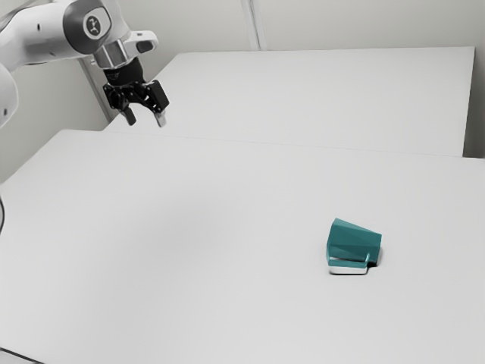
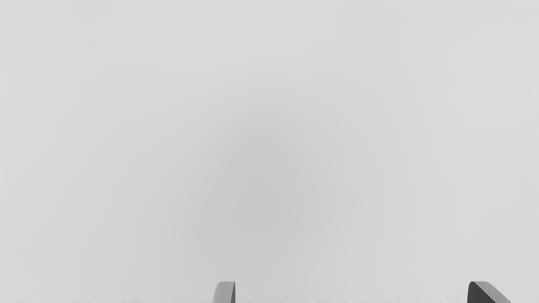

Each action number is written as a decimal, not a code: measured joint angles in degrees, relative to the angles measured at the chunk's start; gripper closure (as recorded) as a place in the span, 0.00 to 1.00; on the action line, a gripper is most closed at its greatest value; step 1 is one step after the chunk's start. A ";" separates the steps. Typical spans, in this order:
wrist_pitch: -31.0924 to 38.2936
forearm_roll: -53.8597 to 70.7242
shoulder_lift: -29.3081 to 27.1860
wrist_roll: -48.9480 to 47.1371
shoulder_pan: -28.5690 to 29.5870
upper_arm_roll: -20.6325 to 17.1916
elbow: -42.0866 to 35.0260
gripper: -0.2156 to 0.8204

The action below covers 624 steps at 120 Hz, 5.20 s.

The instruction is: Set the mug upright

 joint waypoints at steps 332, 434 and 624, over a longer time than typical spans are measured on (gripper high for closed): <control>38.95 -72.85 17.07 31.68 -8.21 -22.47 -21.02 0.93; 27.86 -11.23 -4.34 12.88 -7.85 -6.16 -23.31 0.96; 29.64 0.96 -6.02 2.11 -6.79 -3.29 -23.89 0.26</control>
